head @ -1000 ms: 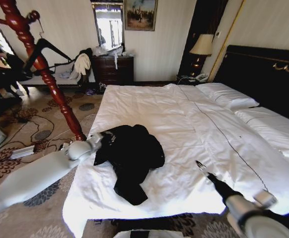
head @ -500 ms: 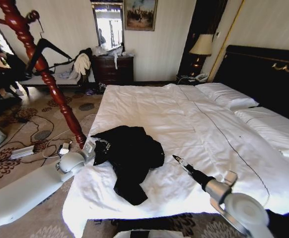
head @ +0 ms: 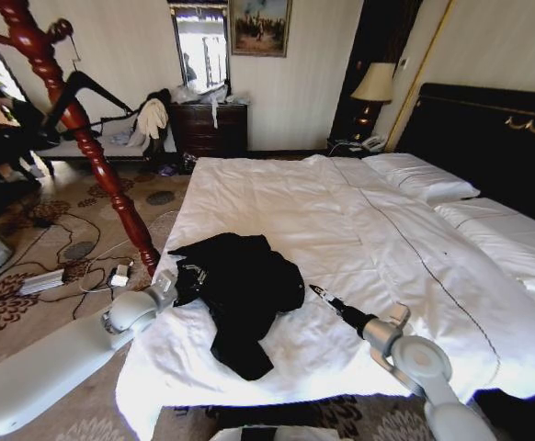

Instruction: Pick up the clothes from the bed and hang them on the clothes hanger.

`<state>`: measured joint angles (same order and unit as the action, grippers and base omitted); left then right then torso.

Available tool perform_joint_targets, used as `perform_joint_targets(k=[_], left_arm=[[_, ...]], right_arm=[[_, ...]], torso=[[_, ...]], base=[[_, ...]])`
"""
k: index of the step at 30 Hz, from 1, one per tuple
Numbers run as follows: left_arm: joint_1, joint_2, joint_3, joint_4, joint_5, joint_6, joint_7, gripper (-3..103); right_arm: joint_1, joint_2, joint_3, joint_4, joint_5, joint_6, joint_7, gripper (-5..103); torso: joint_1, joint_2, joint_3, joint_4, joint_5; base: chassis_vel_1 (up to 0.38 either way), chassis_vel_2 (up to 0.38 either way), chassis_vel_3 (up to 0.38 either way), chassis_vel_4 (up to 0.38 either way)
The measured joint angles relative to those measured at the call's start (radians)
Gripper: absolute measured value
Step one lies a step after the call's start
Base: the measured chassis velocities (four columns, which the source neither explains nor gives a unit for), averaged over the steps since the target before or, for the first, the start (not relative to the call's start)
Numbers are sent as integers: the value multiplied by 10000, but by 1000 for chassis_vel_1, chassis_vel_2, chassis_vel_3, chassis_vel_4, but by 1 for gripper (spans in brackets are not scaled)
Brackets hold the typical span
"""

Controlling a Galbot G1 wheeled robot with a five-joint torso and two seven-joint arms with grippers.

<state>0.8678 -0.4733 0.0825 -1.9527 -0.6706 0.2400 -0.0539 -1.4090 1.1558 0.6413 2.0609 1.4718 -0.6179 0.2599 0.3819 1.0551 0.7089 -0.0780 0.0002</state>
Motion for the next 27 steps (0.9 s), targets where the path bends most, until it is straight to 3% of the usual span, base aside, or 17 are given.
perform_joint_targets(k=[8,27], left_arm=[[1211,90,-849,-269,-17,-175,13,1],[1894,-132,-1406,-219,22,-303,45,1]], right_arm=[[960,263,-626,-1324,-215,26,-43,100],[2449,933,-1162,-2404,-364,52,-120,100]], torso=[[0,0,0,0,-2],[0,1,-1,2,-3]], base=[[0,0,0,0],[0,0,0,0]])
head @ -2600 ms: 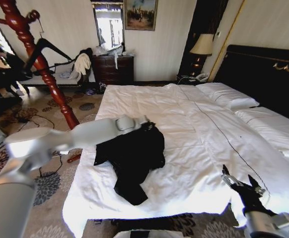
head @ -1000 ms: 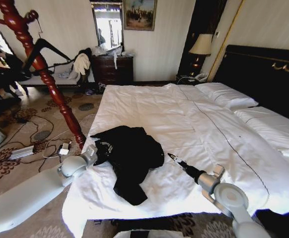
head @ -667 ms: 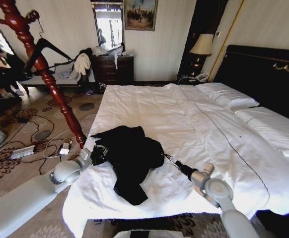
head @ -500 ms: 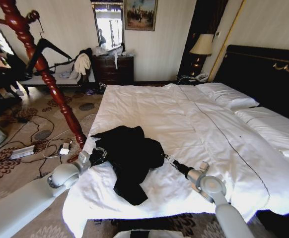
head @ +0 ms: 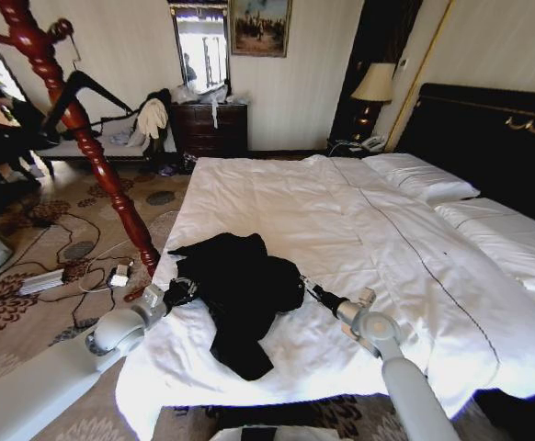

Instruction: Pick up the clothes from the bed and hang them on the clothes hanger.

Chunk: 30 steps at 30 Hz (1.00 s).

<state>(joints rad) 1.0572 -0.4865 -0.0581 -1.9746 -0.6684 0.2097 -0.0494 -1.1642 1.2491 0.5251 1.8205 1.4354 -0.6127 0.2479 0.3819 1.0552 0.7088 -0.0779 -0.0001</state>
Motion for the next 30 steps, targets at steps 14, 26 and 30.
perform_joint_targets(k=[14,26,30], left_arm=[[1,-2,109,52,50,0,39,1],[-31,74,126,27,52,0,55,1],[-116,31,188,53,55,0,64,1]], right_arm=[[75,299,-331,-315,-415,-72,-118,99],[-283,2,66,12,-802,-11,-228,85],[-731,-246,737,780,-114,-69,71,100]], torso=[[0,0,0,-1,0],[0,0,0,-1,1],[-1,0,-1,-1,1]], base=[[0,0,0,0],[0,0,0,0],[0,0,0,0]])
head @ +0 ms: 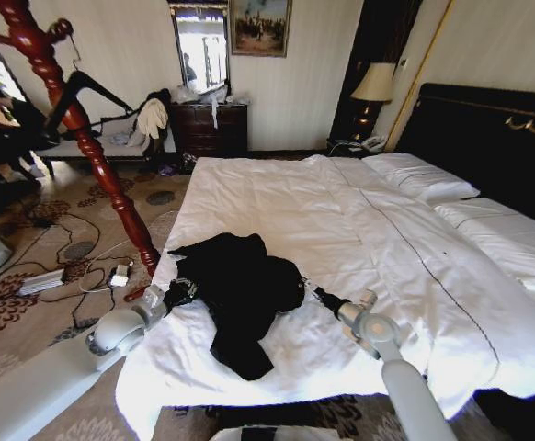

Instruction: Pick up the clothes from the bed and hang them on the clothes hanger.

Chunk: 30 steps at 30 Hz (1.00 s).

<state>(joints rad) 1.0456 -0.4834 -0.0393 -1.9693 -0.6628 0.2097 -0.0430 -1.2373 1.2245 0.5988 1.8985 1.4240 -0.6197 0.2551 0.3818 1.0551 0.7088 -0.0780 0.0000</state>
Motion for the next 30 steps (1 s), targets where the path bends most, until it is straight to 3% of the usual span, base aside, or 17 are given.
perform_joint_targets(k=[7,30], left_arm=[[-11,-4,40,-20,2,0,2,1],[110,102,68,-31,1,0,0,1]], right_arm=[[-425,191,223,858,653,-190,247,100],[47,729,-606,35,352,-207,310,100]], torso=[[0,1,0,0,-1],[0,0,1,0,-2]], base=[[0,0,0,0],[0,0,0,0]])
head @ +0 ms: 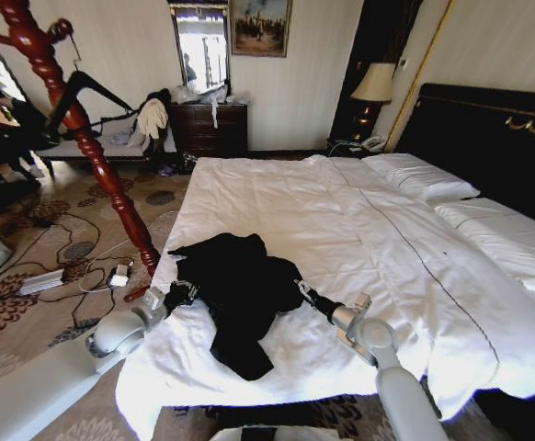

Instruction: Pick up the clothes from the bed and hang them on the clothes hanger.

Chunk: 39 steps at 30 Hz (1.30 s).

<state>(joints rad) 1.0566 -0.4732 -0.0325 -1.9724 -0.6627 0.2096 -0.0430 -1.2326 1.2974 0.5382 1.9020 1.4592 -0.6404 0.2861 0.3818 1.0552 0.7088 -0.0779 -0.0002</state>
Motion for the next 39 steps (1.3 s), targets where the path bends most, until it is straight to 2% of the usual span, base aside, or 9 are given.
perform_joint_targets(k=[22,25,26,28,30,31,32,33,39], left_arm=[[0,97,120,-12,-7,0,-10,1],[-97,94,221,-13,-19,0,-12,1],[-140,90,274,-13,-23,0,-12,1],[-208,62,356,-5,-23,-3,-18,1],[-215,48,374,6,-21,-3,-24,1],[-209,36,383,12,-4,-6,-27,1],[-191,35,383,10,11,-12,-29,1],[-139,35,382,-12,32,-22,-28,1],[-114,0,377,-24,45,-31,-25,1]], right_arm=[[647,234,-437,-742,-347,53,-58,100],[645,230,-442,-762,-396,58,-98,80],[651,227,-443,-769,-405,59,-112,80],[668,225,-450,-780,-417,63,-132,69],[667,226,-464,-780,-426,63,-135,69],[644,230,-488,-775,-456,64,-139,58],[612,237,-511,-763,-502,64,-148,58],[569,251,-549,-741,-587,65,-166,47],[584,248,-597,-781,-661,68,-196,37]], torso=[[0,0,0,0,1],[0,0,0,0,1],[0,0,0,0,1],[0,0,0,0,1],[0,0,0,0,1],[0,0,0,0,0],[0,0,0,0,1],[0,0,0,0,1],[0,0,0,0,1]], base=[[0,0,0,0],[0,0,0,0],[0,0,0,0],[0,0,0,0],[0,0,0,0],[0,0,0,0],[0,0,0,0],[0,0,0,0],[0,0,0,0]])
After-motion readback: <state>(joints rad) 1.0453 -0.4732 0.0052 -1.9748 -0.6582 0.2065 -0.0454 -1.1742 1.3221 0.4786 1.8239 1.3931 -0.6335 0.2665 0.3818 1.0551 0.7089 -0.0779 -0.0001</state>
